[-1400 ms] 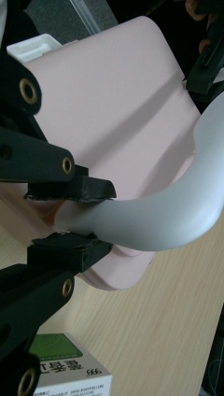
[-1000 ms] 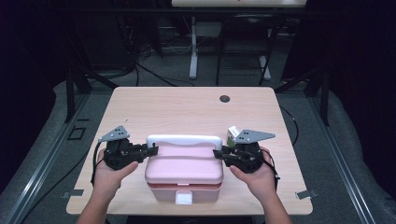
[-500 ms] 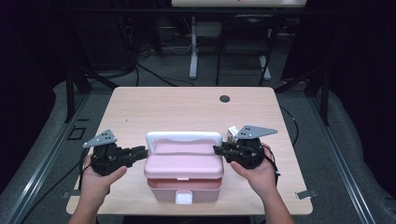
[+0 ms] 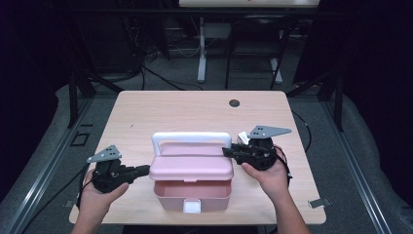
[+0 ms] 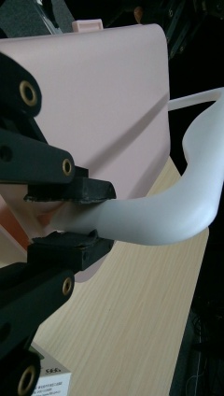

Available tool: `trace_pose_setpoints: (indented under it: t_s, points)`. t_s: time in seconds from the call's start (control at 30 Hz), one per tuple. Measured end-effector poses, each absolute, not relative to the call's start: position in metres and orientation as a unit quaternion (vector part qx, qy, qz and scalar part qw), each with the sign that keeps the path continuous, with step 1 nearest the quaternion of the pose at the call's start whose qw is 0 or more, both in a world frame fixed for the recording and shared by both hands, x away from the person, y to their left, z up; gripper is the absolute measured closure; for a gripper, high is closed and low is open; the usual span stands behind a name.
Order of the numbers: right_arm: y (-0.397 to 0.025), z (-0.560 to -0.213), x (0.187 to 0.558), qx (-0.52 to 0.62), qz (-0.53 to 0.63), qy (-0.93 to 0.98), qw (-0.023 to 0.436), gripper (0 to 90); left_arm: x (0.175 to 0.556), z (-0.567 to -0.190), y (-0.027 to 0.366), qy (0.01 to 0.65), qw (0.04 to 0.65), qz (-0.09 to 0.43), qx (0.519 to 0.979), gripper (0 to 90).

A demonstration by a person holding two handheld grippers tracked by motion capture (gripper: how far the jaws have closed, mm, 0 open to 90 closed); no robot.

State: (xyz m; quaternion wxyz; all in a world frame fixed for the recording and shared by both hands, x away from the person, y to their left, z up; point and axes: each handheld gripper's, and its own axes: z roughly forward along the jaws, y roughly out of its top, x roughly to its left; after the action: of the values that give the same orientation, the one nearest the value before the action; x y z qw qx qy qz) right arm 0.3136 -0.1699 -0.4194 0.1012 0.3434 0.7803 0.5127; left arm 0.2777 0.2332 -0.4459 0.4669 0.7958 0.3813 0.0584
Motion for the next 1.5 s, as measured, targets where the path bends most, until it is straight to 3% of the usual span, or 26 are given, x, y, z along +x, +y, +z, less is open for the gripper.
trace_pose_setpoints:
  t_s: [0.73,1.17,1.5]
  points:
    - [-0.17,-0.422,0.313,0.347,0.511,0.78,0.103,73.8,0.27,-0.449,0.198,0.332,0.45,0.033,0.829,89.8]
    - [-0.171,-0.424,0.314,0.354,0.514,0.774,0.104,69.9,0.267,-0.444,0.199,0.33,0.454,0.038,0.827,89.7]
    - [-0.186,-0.416,0.301,0.374,0.524,0.751,0.147,68.6,0.271,-0.436,0.2,0.324,0.466,0.046,0.822,89.6]
